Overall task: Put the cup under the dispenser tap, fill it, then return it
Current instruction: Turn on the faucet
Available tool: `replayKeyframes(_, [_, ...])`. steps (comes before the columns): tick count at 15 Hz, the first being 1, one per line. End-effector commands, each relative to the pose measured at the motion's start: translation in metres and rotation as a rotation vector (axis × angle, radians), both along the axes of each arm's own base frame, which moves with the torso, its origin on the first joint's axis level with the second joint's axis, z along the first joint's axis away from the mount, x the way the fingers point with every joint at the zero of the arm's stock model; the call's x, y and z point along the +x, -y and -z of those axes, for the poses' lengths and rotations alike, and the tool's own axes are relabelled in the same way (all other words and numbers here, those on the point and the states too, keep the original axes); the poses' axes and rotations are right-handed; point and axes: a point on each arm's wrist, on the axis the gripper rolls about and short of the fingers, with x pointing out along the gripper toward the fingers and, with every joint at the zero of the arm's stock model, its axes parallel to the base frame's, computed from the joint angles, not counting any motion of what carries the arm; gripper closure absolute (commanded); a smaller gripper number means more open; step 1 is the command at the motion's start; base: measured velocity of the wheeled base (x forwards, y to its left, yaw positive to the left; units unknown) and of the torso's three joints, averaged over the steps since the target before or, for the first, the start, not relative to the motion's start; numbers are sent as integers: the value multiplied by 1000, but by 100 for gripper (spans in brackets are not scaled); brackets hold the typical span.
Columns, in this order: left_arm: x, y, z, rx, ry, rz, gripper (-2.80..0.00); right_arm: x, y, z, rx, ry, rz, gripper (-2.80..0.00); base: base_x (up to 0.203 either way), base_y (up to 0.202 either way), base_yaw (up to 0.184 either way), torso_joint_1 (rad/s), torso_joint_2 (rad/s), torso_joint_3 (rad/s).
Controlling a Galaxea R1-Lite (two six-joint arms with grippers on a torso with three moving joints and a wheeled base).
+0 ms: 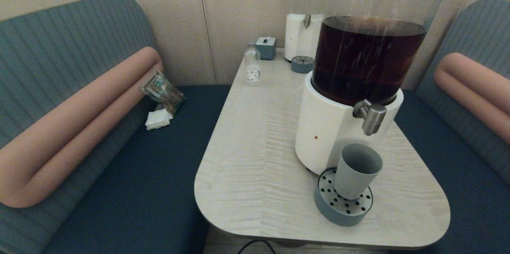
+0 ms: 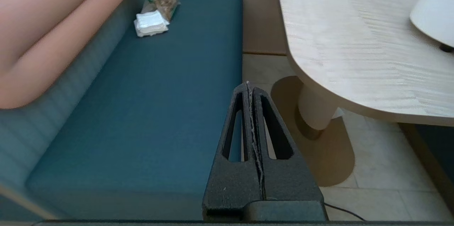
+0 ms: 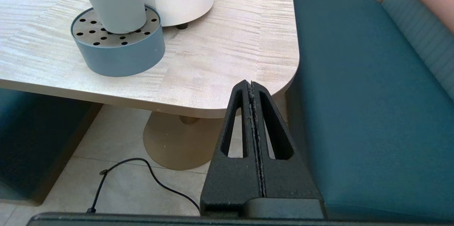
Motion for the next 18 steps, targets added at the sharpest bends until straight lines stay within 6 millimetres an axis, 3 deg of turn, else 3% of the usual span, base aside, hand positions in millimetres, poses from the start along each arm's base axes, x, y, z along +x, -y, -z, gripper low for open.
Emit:
replayKeyframes(1, [1,0,1,-6,-6,-18,0,0,0,0,-1,3,-1,0,0,0,0,0,0,0])
replayKeyframes(14, [2,-2,7,-47,-24,-69,0,-1,0,-1,-90,6,-7,0,0,0,0,0,0,0])
replayKeyframes(16, [2,-2,7,-47,-24,-69,0,-7,-1,-22,-93,57,-24,0,0,0,0,0,0,0])
replayKeyframes(18, [2,-2,7,-47,-24,-69,0,-24,-1,-78,-65,148,-37,0,0,0,0,0,0,0])
